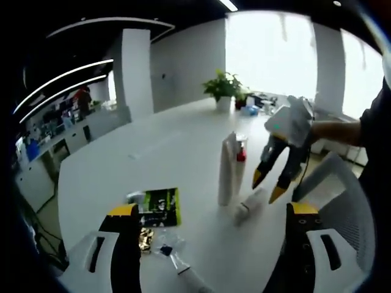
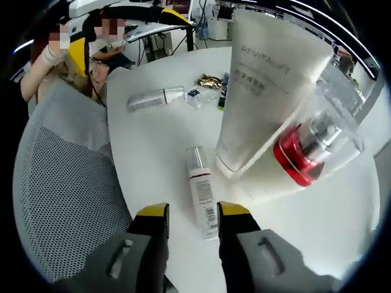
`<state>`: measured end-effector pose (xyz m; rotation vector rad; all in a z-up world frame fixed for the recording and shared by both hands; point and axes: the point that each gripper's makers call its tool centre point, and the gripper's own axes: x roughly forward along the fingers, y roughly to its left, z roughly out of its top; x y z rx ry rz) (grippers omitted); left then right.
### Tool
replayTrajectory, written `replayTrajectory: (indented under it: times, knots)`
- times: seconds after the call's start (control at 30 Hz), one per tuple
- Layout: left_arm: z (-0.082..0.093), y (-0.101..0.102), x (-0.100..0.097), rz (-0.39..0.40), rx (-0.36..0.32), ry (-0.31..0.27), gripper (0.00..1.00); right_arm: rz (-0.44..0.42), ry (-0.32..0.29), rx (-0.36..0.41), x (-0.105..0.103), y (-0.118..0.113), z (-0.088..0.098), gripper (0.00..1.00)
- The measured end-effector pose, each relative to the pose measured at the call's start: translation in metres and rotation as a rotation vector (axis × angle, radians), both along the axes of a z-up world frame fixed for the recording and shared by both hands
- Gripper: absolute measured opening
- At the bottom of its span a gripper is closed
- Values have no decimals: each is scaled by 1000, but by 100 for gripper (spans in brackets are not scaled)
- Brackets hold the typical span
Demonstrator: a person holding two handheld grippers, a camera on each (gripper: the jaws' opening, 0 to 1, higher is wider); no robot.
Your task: Arrange the skincare products in the storage area until every visible bottle or jar stands upright without overlapping.
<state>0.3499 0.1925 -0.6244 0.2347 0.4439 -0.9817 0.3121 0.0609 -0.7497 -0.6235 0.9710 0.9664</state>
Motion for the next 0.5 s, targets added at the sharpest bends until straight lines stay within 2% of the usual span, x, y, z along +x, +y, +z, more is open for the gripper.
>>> replayTrajectory:
  times: [0.03,0.13,0.2,0.27,0.3,0.5]
  knots:
    - [1,0,-1,0,-1,-2,97,6,-25,-19,4,0,-2,33]
    - [1,1,-3,1,-1,-5,97,46,-42,-92,7,-4,-8,31]
    - [0,1,-4,-1,-2,0,97,62,-28,-128,6,-4,-15,30]
    - [-2,-1,-7,-4,5,3,97,64,-24,-117,6,-1,-18,30]
    - [-4,0,-8,-5,10,8,97,68,-3,-116,5,1,-21,30]
    - [-7,0,-9,-7,14,18,97,97,3,-155,8,4,-27,29]
